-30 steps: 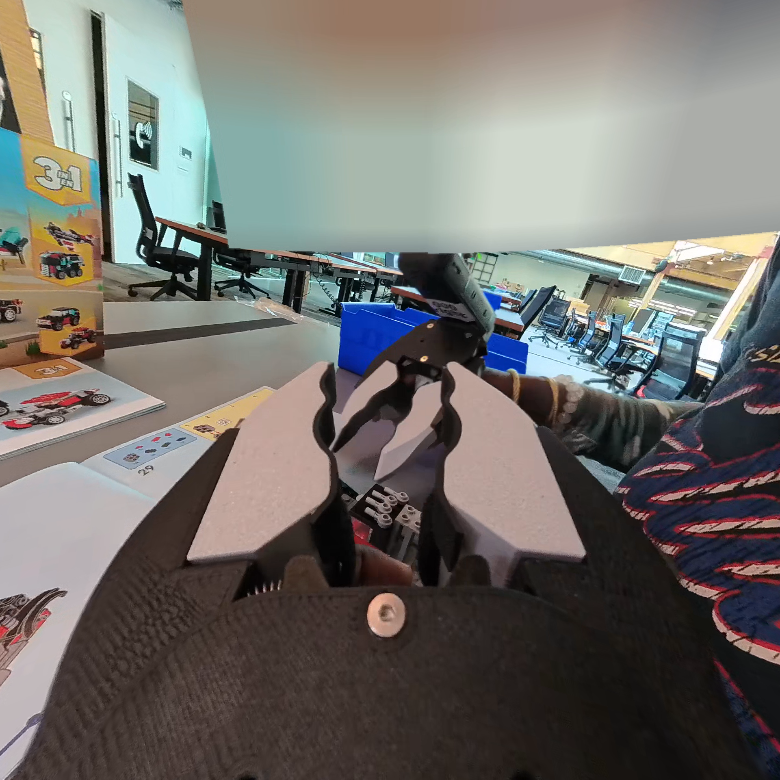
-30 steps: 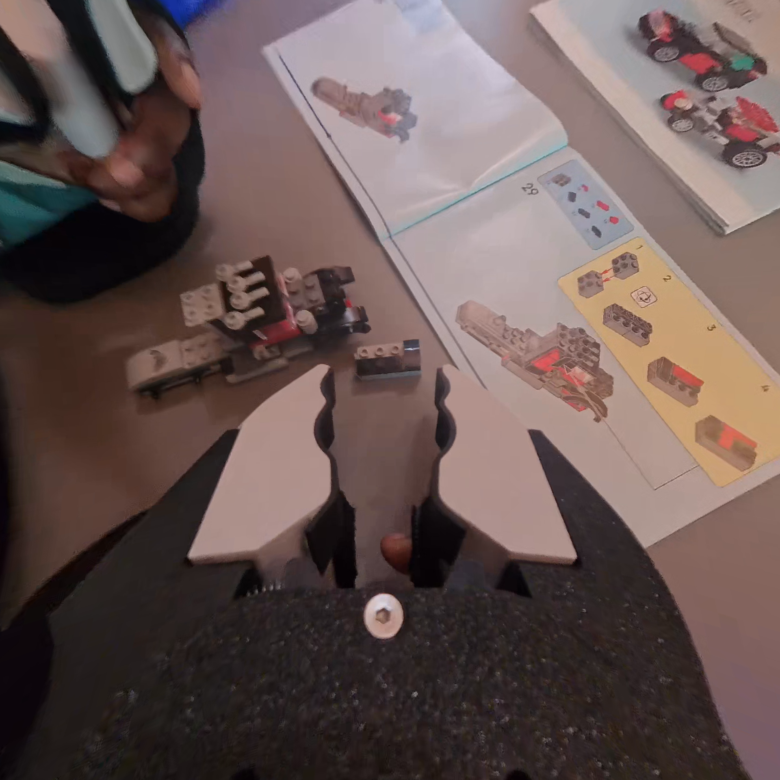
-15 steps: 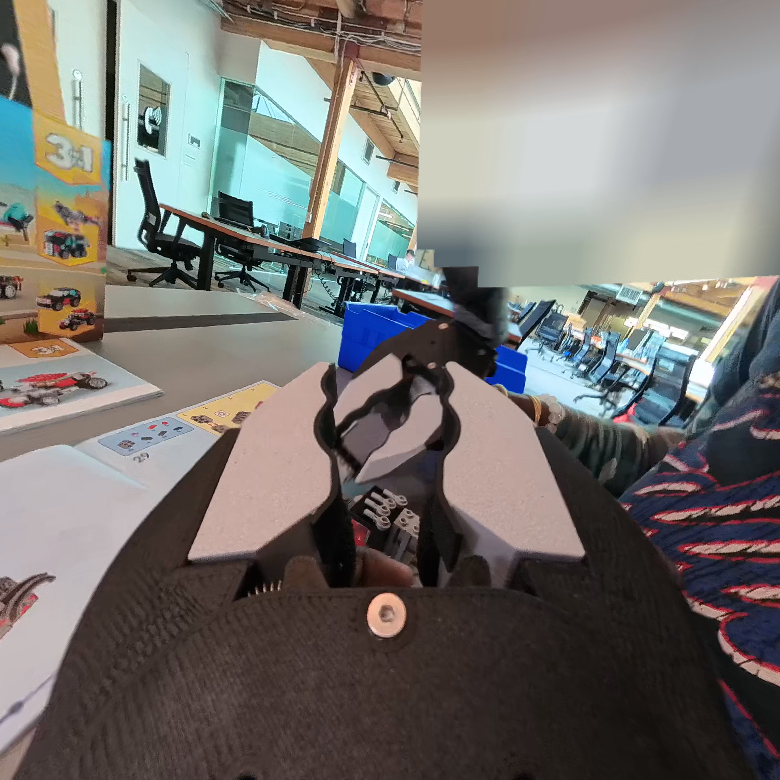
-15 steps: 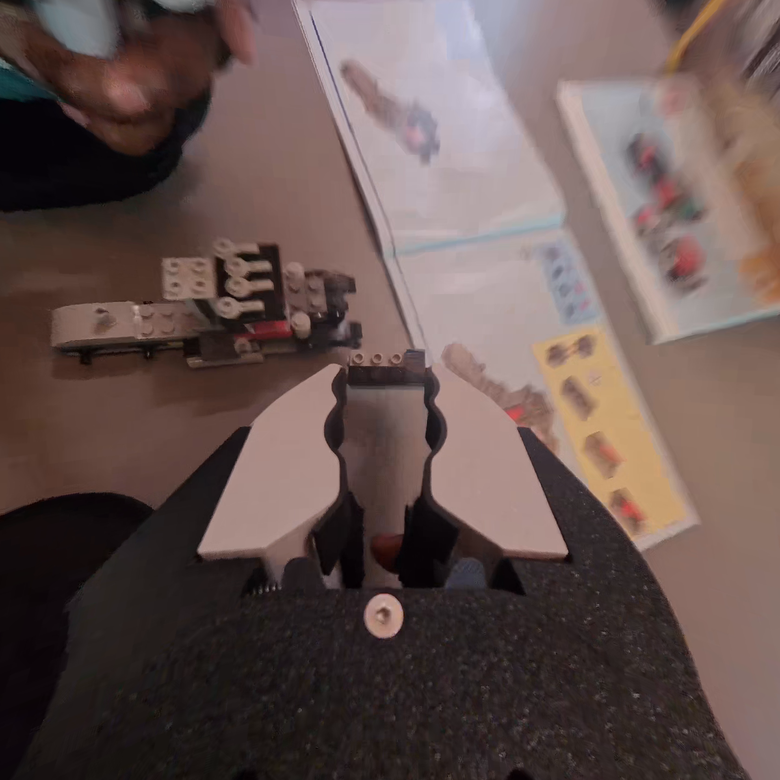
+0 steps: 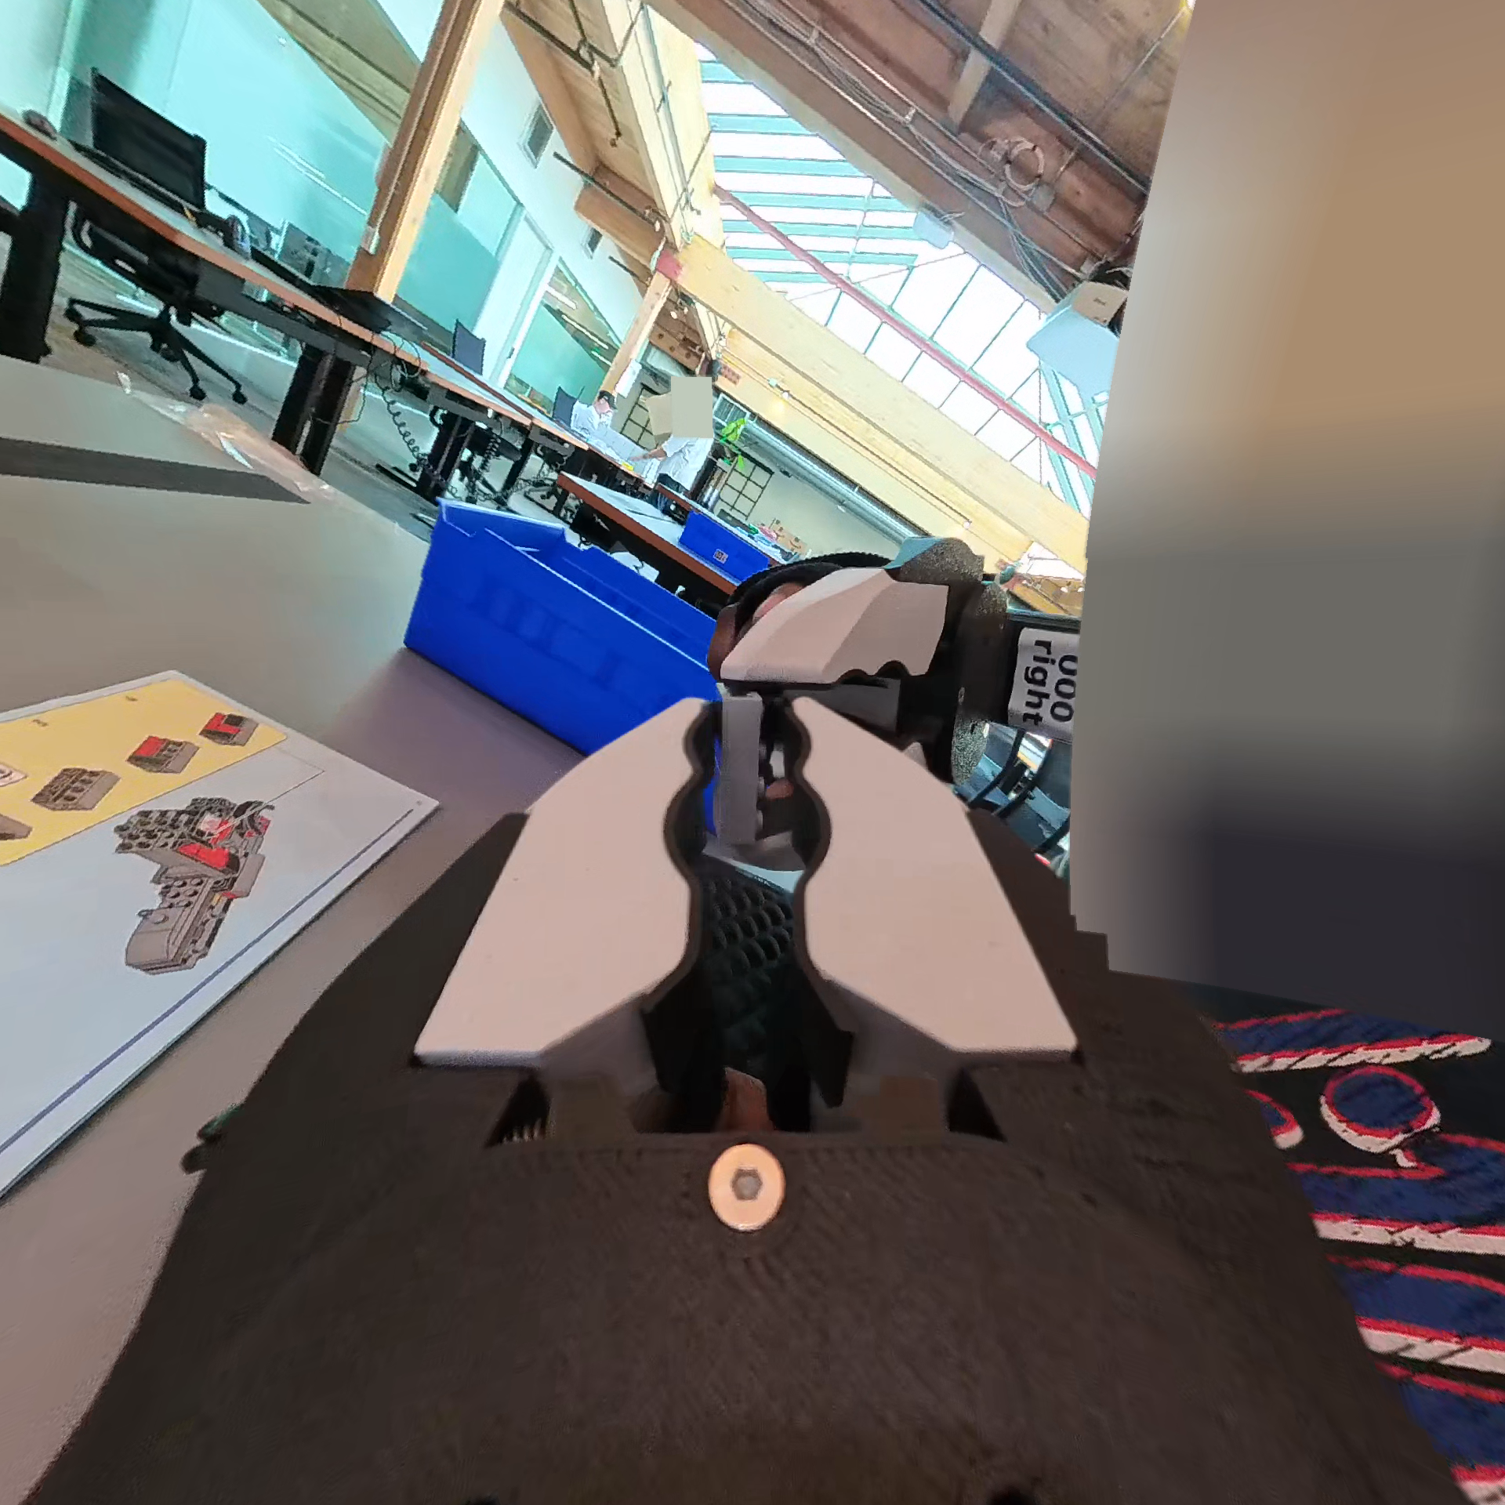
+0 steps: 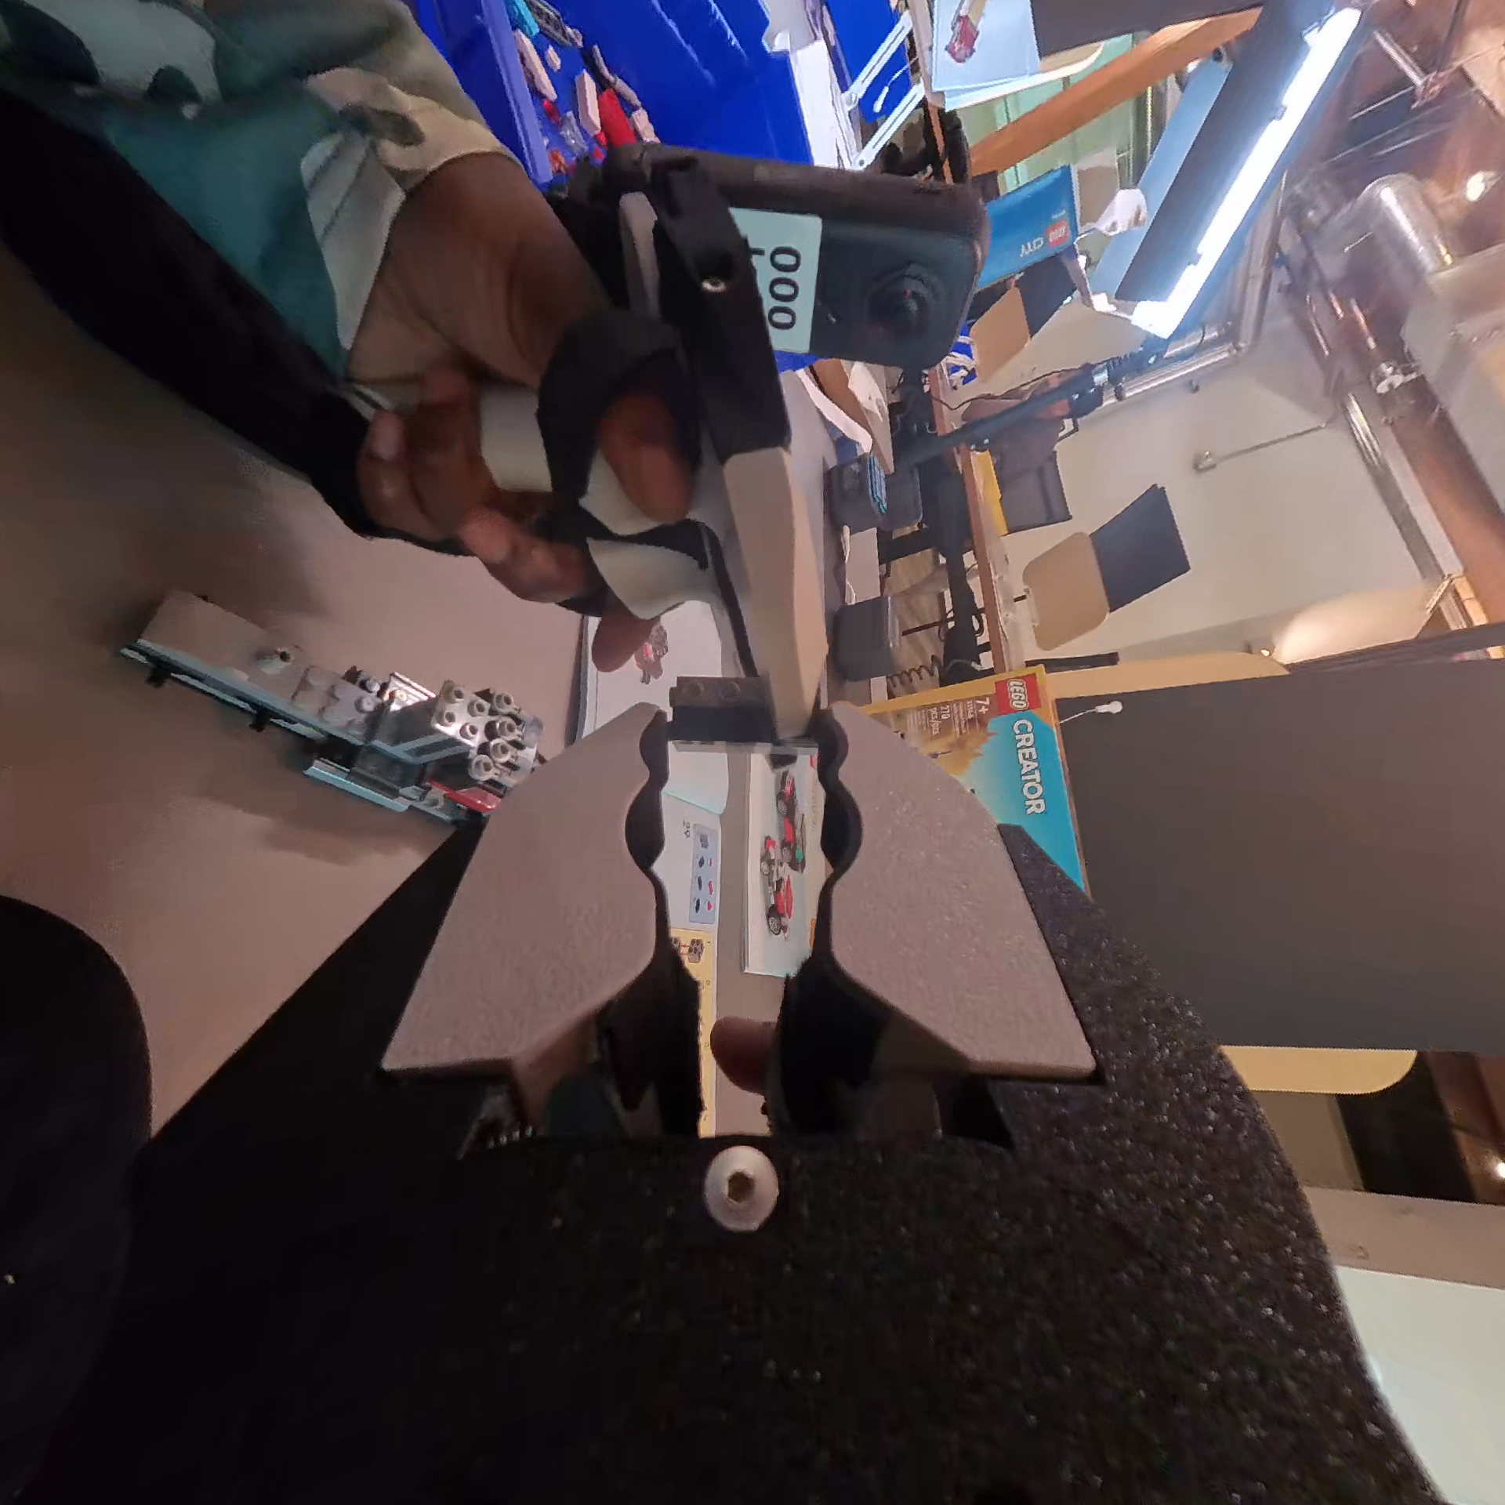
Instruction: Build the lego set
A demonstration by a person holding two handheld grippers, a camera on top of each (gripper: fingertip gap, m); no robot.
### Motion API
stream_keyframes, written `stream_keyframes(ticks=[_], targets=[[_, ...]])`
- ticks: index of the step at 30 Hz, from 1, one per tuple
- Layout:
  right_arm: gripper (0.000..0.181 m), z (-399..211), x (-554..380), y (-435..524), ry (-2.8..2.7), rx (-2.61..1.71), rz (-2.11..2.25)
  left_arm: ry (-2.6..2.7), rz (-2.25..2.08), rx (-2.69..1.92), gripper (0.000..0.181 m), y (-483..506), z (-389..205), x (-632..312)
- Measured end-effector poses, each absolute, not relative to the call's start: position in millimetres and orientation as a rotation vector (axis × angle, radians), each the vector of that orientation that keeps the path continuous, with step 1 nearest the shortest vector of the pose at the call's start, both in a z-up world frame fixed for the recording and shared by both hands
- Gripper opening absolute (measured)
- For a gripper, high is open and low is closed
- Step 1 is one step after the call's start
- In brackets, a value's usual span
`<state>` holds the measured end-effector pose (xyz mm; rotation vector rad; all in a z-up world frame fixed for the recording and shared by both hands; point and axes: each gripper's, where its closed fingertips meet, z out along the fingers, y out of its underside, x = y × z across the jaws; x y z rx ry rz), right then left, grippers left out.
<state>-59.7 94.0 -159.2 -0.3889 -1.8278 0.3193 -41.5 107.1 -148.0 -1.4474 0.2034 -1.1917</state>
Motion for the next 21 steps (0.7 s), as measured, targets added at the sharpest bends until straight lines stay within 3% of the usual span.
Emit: stream_keyframes(ticks=[3, 6, 11, 21], targets=[[0.035, -155, -58, 88, -1.814, -0.377, 0.360, 0.234, -1.169, -1.411, 0.015, 102, -145, -39], [0.040, -140, -50, 84, -1.727, -0.520, 0.733, 0.315, -1.124, -1.338, 0.015, 93, -138, -39], [0.017, -109, -33, 80, -1.507, -0.787, 1.626, 0.449, -1.036, -1.280, 0.015, 83, -138, -37], [0.013, -124, -40, 67, -1.561, -0.832, 1.735, 0.532, -1.007, -1.242, 0.015, 75, -135, -23]])
